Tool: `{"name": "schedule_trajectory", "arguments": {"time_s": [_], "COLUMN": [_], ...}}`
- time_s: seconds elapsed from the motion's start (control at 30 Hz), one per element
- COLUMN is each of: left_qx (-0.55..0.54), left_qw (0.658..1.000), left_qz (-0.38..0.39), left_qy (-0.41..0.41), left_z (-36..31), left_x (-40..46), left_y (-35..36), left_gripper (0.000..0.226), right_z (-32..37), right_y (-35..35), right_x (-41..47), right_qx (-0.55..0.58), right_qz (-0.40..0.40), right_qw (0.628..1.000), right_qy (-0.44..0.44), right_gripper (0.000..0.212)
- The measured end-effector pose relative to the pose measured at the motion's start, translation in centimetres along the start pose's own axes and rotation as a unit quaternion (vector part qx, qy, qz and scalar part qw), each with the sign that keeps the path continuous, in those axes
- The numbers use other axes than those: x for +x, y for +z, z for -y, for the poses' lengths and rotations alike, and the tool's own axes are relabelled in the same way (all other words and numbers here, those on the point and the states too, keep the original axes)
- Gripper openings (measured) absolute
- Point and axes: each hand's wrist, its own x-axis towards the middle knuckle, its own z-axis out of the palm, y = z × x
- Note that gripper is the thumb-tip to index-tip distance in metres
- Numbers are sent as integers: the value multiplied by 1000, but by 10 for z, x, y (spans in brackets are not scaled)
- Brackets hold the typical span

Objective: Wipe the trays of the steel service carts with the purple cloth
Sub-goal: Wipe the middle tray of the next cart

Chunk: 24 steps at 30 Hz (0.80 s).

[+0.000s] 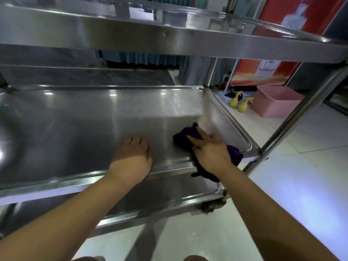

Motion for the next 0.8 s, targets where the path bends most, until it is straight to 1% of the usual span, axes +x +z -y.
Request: {"name": "schedule_trajectory", "arguments": {"time_s": [0.1,0.17,0.23,0.3,0.33,0.4,0.53,0.63,0.7,0.8], "left_qx": [2,0,2,-2,-6,-9,-22,-31,-35,-28], "left_qw": [1000,1000,1000,1000,1000,1000,1000,999,999,999], "left_qz": [16,18,16,11,9,-1,-5,6,6,21], "left_qy": [1,6,8,1,-4,-12,-18,-24,-31,-36], "left_z": [0,1,0,-1,-1,-1,-1,-2,-2,-2], "left_x": [0,0,2,2,2,1,1,1,0,-3], "left_y": [1,2,3,3,3,4,7,8,7,4], "left_gripper": [33,40,41,39,38,34,33,39,43,51], "right_z": [-59,-83,-86,-75,-66,-43,25,74,83,67], "right_y": [-11,-16,-17,-14,-11,-4,5,10,13,13], "right_x": [12,26,46,67,78,95,110,106,109,122], "right_qx": [-36,-72,-90,-66,-54,-55,-60,-31,-22,-14], "right_qz": [30,49,53,40,33,31,33,48,57,52], "right_qw": [994,980,966,962,964,977,997,995,991,992], "right_qy": [102,180,238,262,257,204,44,-81,-118,-111], "right_gripper": [46,46,48,51,53,53,53,52,51,49]}}
